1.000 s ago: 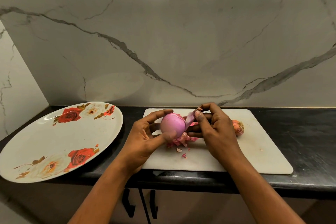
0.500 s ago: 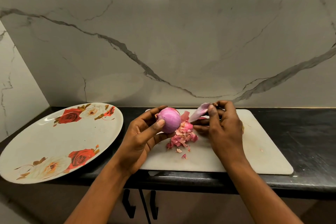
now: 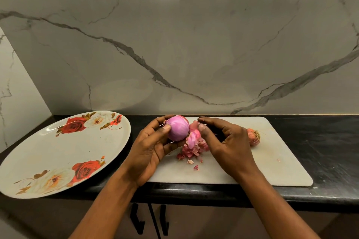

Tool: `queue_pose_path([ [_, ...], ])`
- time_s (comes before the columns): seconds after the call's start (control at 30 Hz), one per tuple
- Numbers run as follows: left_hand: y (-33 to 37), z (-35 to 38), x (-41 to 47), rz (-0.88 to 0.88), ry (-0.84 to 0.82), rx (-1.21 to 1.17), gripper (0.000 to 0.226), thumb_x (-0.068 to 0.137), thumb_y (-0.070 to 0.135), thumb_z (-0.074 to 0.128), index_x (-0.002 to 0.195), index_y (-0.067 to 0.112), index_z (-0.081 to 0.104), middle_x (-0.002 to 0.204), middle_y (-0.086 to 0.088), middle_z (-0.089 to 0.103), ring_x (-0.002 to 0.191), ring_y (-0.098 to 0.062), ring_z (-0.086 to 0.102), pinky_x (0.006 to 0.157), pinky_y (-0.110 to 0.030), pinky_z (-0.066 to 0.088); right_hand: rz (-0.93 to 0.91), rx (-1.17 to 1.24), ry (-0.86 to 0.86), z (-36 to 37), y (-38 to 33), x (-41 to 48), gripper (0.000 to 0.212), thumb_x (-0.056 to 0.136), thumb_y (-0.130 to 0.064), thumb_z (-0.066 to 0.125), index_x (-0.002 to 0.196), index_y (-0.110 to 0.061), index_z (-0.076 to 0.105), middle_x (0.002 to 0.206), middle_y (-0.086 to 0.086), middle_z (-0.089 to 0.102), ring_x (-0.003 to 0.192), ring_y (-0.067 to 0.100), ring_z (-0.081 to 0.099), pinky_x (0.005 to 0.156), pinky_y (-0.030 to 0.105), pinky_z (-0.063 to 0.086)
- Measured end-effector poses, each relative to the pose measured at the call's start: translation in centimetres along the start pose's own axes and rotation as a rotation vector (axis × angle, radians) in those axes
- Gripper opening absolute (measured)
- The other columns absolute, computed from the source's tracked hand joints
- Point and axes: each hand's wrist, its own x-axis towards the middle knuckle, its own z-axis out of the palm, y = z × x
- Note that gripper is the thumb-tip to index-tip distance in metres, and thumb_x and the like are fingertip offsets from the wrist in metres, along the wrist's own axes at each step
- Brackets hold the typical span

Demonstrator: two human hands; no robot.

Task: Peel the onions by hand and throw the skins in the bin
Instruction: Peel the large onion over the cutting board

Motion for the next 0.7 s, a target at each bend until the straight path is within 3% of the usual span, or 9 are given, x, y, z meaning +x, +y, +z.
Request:
queue_pose_path([
  [0.13, 0.13, 0.33, -0.29, 0.000, -0.054, 0.050, 0.044, 0.098, 0.021, 0.064, 0.139, 0.005, 0.059, 0.137, -0.023, 0.065, 0.123, -0.039, 0.067, 0.098, -0.044, 0.061, -0.001, 0.088, -0.130, 0.17, -0.30, -0.05, 0.036, 0.089, -0.033, 0.083, 0.122, -0.021, 0.079, 0.112, -0.012, 0.079, 0.103, -0.001, 0.074, 0.089, 0.024, 0.061],
  [0.33, 0.11, 0.59, -0.49, 0.028, -0.028, 0.166, 0.043, 0.093, 0.021, 0.076, 0.133, 0.009, 0.066, 0.131, -0.018, 0.069, 0.118, -0.040, 0.070, 0.097, -0.046, 0.061, -0.052, 0.158, -0.105, 0.19, 0.55, -0.17, 0.026, 0.091, -0.017, 0.082, 0.116, -0.019, 0.081, 0.109, -0.010, 0.080, 0.098, 0.007, 0.078, 0.085, 0.037, 0.066],
  [0.57, 0.09, 0.84, -0.56, 0.023, -0.029, 0.201, 0.045, 0.091, 0.018, 0.071, 0.133, 0.006, 0.063, 0.129, -0.017, 0.070, 0.114, -0.038, 0.072, 0.087, -0.039, 0.064, -0.226, -0.097, -0.001, 0.21, 0.34, -0.54, 0.011, 0.092, -0.010, 0.079, 0.100, -0.017, 0.085, 0.086, -0.008, 0.080, 0.074, 0.005, 0.074, 0.064, 0.034, 0.060],
  [0.7, 0.12, 0.72, -0.52, 0.024, -0.039, 0.181, 0.040, 0.094, 0.019, 0.067, 0.132, 0.006, 0.065, 0.127, -0.019, 0.071, 0.115, -0.038, 0.072, 0.088, -0.040, 0.064, -0.144, 0.004, -0.032, 0.24, 0.34, -0.35, 0.020, 0.090, -0.005, 0.079, 0.107, -0.016, 0.083, 0.094, -0.011, 0.081, 0.084, 0.003, 0.076, 0.075, 0.029, 0.063],
])
